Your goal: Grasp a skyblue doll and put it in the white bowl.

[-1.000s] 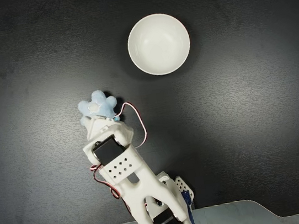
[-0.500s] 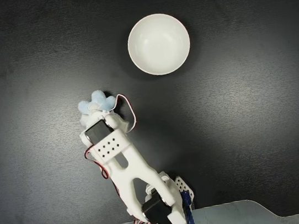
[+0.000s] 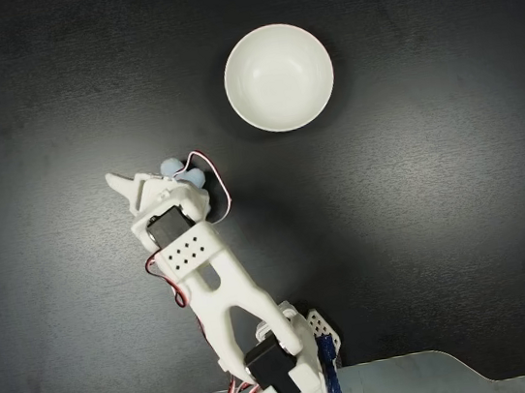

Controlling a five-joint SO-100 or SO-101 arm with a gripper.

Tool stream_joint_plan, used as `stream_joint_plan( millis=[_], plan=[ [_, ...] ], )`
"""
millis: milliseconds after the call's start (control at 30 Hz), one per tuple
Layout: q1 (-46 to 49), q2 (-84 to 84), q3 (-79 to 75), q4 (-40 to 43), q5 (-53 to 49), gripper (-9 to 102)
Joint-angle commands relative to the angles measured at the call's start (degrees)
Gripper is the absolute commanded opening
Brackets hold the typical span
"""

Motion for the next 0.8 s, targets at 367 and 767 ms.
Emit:
stream_joint_plan(
  millis=[367,767],
  plan=[
    [-0.4,-5.0,0.8,1.2,0.0,53],
    [0.3,-7.6,0.5,1.3,0.2,53]
  ],
)
